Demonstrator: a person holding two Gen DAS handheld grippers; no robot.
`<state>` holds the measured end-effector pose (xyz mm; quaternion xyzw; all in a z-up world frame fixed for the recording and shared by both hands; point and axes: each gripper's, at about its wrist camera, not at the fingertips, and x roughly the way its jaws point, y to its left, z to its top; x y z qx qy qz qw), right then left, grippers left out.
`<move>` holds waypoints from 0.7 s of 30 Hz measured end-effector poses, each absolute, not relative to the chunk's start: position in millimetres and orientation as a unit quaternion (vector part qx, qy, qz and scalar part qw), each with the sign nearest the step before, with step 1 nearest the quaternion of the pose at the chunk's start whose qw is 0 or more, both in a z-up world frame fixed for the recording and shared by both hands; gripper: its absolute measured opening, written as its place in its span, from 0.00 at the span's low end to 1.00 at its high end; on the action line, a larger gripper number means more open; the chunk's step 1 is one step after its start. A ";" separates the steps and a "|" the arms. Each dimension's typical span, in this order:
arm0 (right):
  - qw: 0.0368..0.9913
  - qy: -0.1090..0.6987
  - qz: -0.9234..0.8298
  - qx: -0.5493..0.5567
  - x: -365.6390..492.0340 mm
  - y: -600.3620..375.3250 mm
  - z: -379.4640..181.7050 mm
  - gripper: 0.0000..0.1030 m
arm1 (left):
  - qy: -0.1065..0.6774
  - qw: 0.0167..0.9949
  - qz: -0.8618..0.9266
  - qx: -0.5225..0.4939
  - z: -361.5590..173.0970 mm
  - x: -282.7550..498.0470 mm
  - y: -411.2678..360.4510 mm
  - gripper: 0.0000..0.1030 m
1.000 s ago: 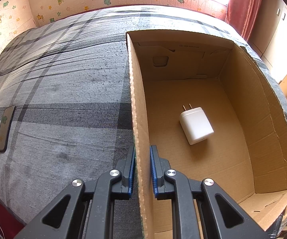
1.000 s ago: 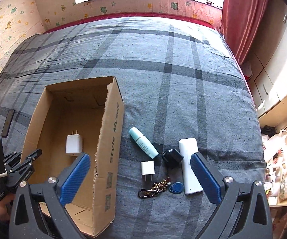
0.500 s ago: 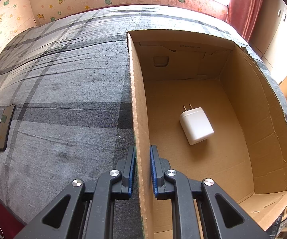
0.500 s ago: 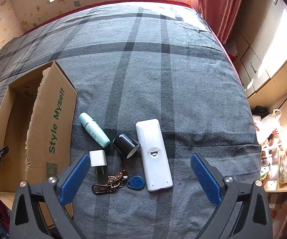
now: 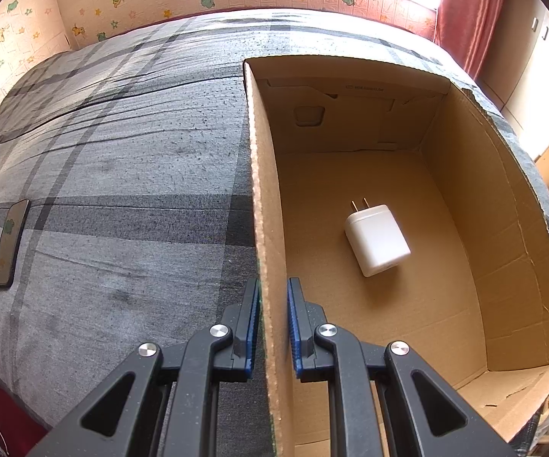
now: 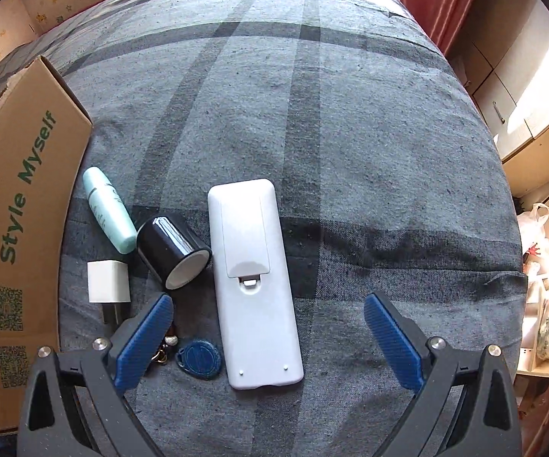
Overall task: Organize rigid objects
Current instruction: 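Move the right gripper back to the items and grasp the white remote control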
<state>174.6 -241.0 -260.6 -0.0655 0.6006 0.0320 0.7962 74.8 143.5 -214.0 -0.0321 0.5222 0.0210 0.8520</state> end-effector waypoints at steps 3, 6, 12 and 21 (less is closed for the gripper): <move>0.794 0.603 0.028 -0.068 178.5 -245.8 -268.9 0.99 | 0.522 0.852 0.021 -0.033 -214.0 75.1 143.7 0.15; 0.790 0.609 0.028 -0.061 182.6 -250.1 -276.7 0.99 | 0.523 0.852 0.022 -0.033 -214.1 75.5 143.5 0.15; 0.788 0.611 0.027 -0.067 187.0 -250.1 -288.1 0.98 | 0.523 0.851 0.024 -0.032 -214.8 75.5 143.8 0.16; 0.785 0.614 0.047 -0.066 194.6 -237.1 -290.6 0.63 | 0.523 0.851 0.025 -0.032 -214.9 76.1 143.2 0.16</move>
